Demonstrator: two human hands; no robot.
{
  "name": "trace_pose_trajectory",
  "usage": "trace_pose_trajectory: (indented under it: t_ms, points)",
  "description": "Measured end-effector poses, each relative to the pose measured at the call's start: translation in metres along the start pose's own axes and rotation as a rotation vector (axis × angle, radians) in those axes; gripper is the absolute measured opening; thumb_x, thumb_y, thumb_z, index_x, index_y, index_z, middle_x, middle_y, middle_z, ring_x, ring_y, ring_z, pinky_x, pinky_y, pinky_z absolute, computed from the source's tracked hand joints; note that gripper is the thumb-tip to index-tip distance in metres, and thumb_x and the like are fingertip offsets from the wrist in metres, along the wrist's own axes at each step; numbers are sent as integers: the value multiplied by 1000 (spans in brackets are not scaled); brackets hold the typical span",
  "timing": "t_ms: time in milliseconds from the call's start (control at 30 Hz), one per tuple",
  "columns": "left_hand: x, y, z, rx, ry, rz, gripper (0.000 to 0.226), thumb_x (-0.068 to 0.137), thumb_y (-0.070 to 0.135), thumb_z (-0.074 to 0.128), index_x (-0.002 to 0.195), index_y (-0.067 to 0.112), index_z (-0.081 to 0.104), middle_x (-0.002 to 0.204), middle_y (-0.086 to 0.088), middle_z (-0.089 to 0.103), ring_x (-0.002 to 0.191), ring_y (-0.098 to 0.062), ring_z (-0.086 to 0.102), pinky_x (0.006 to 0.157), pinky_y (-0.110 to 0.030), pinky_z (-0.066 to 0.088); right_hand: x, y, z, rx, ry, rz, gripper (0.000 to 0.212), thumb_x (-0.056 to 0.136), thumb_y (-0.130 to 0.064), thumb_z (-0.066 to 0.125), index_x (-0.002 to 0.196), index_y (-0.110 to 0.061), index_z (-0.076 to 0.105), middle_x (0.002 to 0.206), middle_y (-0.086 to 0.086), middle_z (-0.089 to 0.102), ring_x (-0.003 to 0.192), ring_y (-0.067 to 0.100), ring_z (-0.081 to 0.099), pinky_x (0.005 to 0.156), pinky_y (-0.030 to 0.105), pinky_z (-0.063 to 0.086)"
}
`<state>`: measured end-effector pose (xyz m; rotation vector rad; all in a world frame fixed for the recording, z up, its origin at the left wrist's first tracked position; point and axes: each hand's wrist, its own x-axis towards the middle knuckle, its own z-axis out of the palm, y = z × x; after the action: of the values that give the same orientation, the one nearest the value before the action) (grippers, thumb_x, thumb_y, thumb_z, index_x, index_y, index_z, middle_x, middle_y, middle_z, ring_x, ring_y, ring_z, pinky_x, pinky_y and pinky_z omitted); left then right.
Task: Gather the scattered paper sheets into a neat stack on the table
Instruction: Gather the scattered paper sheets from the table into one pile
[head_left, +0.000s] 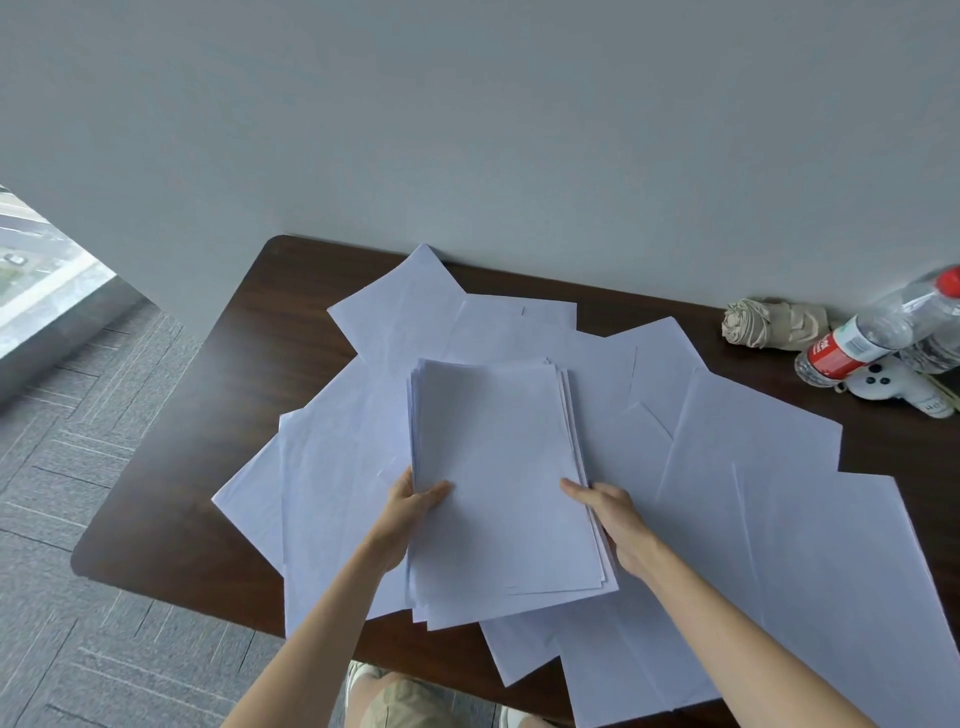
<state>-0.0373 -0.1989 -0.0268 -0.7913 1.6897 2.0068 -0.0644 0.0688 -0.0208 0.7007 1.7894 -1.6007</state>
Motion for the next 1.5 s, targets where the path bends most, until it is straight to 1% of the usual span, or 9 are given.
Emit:
trace_pose_trajectory:
  t_ms: [100, 300, 433, 633, 833, 1000, 1100, 1367, 1500]
  points:
    - [4, 1, -2, 101, 10, 8, 33, 92, 10, 66, 123, 8, 57, 114, -13, 69, 99, -28, 69, 82, -38, 59, 0, 2, 4, 3, -78, -58, 16, 91, -5, 62, 89, -20, 57, 95, -2, 69, 86, 10, 64, 67, 14, 50]
    - [8, 6, -20, 377, 345, 78, 17, 90, 20, 68, 97, 5, 64, 85, -11, 68, 79, -28, 65, 71, -45, 57, 1, 10, 7, 64, -8, -115, 22, 88, 5, 59, 98, -13, 67, 105, 12, 73, 90, 25, 68, 85, 39, 55]
    - [4, 9, -39, 660, 679, 83, 12, 91, 26, 63, 98, 16, 64, 97, -2, 68, 84, -21, 61, 66, -33, 49, -2, 10, 5, 91, 2, -130, 26, 88, 5, 59, 104, -13, 67, 106, 8, 74, 96, 25, 69, 91, 41, 53]
    - [15, 13, -33, 765, 588, -21, 48, 80, 39, 75, 115, 15, 53, 117, -5, 52, 107, -25, 55, 73, -34, 41, 0, 12, -3, 145, 59, -140, 24, 87, 6, 59, 105, -9, 67, 104, 10, 73, 90, 26, 69, 80, 36, 54]
    - [28, 24, -18, 792, 523, -110, 53, 75, 27, 79, 110, 12, 42, 105, -5, 48, 106, -27, 52, 72, -33, 37, -2, 5, -18, 181, 104, -159, 24, 88, 7, 58, 103, -10, 65, 99, 8, 72, 82, 22, 68, 69, 29, 54]
    - [38, 27, -21, 543, 425, -82, 15, 74, 19, 72, 84, 11, 63, 80, -5, 63, 81, -27, 60, 63, -32, 44, 0, 6, -21, 195, 119, -163, 26, 88, 6, 58, 109, -7, 65, 103, 8, 72, 85, 22, 67, 69, 28, 54]
    - [36, 34, -25, 255, 409, -77, 19, 60, 19, 68, 73, 9, 59, 73, -9, 60, 74, -26, 58, 64, -36, 50, 2, 6, -22, 203, 125, -167, 25, 88, 6, 59, 108, -9, 66, 104, 9, 72, 88, 24, 67, 75, 31, 53]
    - [50, 56, -61, -71, 361, -50, 17, 86, 28, 71, 95, 18, 61, 98, -2, 69, 92, -20, 65, 77, -30, 50, 3, 5, -22, 219, 138, -153, 24, 89, 5, 59, 107, -8, 65, 102, 8, 72, 86, 25, 67, 76, 33, 53]
    - [66, 72, -57, -51, 445, -15, 16, 88, 26, 71, 92, 12, 64, 85, -3, 67, 76, -20, 64, 67, -26, 52, 5, 6, -23, 216, 145, -153, 25, 88, 6, 59, 109, -8, 65, 107, 11, 71, 94, 28, 66, 88, 40, 52]
